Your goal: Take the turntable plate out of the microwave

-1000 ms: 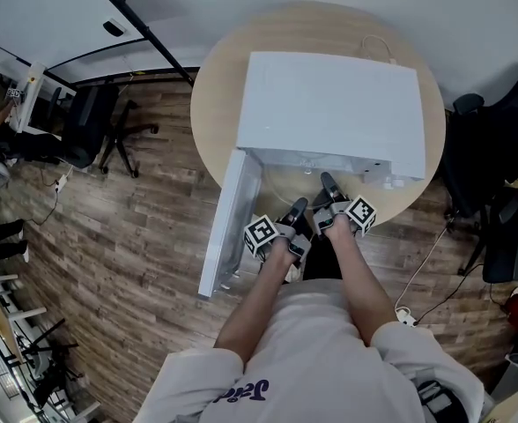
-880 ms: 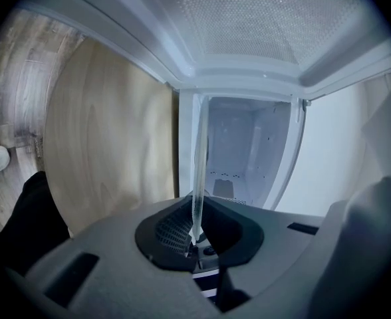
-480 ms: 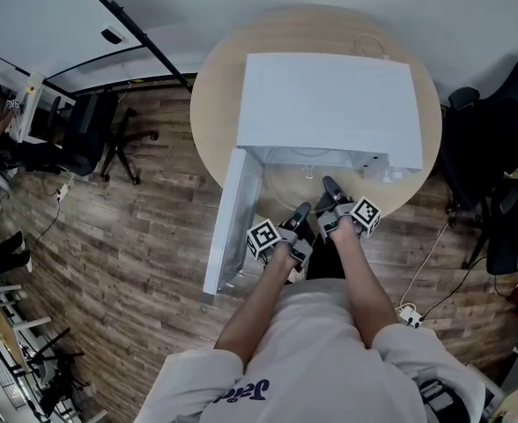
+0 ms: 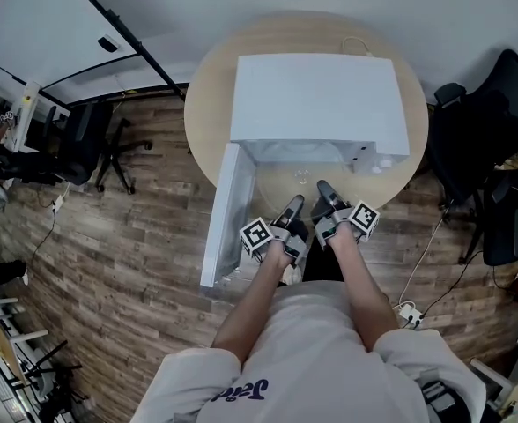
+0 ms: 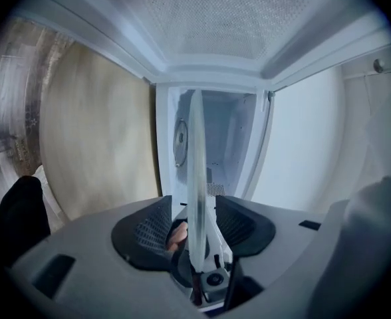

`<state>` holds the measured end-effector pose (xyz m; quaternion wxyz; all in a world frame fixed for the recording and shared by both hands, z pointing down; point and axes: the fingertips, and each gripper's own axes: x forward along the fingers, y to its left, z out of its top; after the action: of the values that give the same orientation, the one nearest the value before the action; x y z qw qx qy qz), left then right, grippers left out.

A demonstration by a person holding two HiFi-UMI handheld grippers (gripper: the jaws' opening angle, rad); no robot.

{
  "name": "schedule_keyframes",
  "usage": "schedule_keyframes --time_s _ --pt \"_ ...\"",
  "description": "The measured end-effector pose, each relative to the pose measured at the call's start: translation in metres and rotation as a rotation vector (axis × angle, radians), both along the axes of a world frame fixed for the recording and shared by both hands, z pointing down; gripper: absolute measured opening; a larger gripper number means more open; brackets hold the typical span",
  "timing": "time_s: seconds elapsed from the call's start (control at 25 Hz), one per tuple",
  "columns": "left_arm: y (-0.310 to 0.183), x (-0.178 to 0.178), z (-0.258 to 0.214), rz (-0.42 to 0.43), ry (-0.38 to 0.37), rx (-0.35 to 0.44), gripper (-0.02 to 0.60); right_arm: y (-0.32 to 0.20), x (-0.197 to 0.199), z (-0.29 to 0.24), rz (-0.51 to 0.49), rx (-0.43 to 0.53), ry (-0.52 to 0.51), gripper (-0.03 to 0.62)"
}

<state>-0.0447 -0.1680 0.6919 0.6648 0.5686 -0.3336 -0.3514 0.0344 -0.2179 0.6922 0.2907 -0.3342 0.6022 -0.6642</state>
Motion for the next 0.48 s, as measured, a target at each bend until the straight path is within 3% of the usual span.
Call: schedule_keyframes --time_s 0.32,0.48 --pt "-0.004 -0.011 -0.029 -0.064 0.052 0.060 0.209 0.034 0.016 -0.021 0.013 0.021 -0.010 0.035" --pt "0.003 -0.007 -0.042 -0.057 0.069 0.084 0.209 0.050 0.024 -0.032 0.039 0.023 -0.041 0.037"
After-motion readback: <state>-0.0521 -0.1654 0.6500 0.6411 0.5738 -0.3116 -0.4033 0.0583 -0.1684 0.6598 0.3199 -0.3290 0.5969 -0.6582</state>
